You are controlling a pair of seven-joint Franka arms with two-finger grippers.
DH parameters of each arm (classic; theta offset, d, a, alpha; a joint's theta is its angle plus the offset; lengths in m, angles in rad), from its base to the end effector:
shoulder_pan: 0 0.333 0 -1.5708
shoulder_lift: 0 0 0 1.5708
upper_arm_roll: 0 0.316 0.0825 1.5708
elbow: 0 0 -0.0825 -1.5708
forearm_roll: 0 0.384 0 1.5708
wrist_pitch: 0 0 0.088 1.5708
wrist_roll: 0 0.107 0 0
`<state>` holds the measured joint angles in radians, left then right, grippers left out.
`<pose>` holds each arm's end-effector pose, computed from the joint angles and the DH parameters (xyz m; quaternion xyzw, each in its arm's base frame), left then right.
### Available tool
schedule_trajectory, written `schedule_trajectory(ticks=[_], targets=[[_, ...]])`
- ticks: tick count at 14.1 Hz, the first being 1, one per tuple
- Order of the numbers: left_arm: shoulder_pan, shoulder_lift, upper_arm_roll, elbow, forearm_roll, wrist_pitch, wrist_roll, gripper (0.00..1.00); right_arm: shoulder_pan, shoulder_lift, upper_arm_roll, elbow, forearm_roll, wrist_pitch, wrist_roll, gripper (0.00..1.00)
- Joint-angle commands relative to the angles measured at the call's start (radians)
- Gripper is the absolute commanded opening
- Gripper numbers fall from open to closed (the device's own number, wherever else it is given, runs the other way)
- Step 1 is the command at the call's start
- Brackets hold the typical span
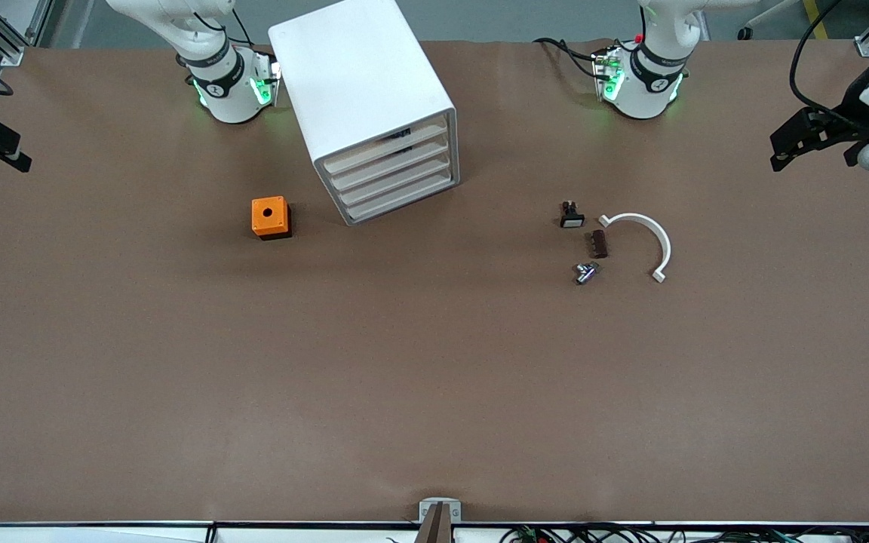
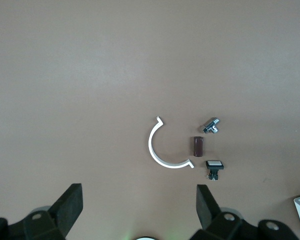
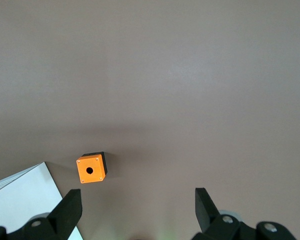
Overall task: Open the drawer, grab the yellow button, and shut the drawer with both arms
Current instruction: 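Move the left gripper from rest toward the white drawer cabinet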
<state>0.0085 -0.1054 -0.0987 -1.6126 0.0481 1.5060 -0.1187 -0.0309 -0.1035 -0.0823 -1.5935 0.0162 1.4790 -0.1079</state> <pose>0.5129 -0.0440 0.6555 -0.9994 -0.0161 -0.0022 0.0291 0.5091 -0.0586 0.6609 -0.9999 0.0017 0.0043 0.0129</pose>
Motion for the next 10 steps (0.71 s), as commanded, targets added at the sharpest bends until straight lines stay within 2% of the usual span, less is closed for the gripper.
schedule_trajectory(ticks=[1,6,10], targets=[[0.002,0.019,-0.001,0.037,0.019,-0.030,0.016,1.00,0.005,-0.022,0.001,-0.019,-0.009,0.000,0.000,1.00],[0.001,0.064,-0.003,0.074,0.047,-0.041,0.017,1.00,0.006,-0.021,0.001,-0.020,-0.001,0.000,0.000,1.00],[-0.010,0.113,-0.013,0.060,0.036,-0.043,-0.063,1.00,0.014,-0.019,0.001,-0.022,0.001,0.003,0.000,1.00]])
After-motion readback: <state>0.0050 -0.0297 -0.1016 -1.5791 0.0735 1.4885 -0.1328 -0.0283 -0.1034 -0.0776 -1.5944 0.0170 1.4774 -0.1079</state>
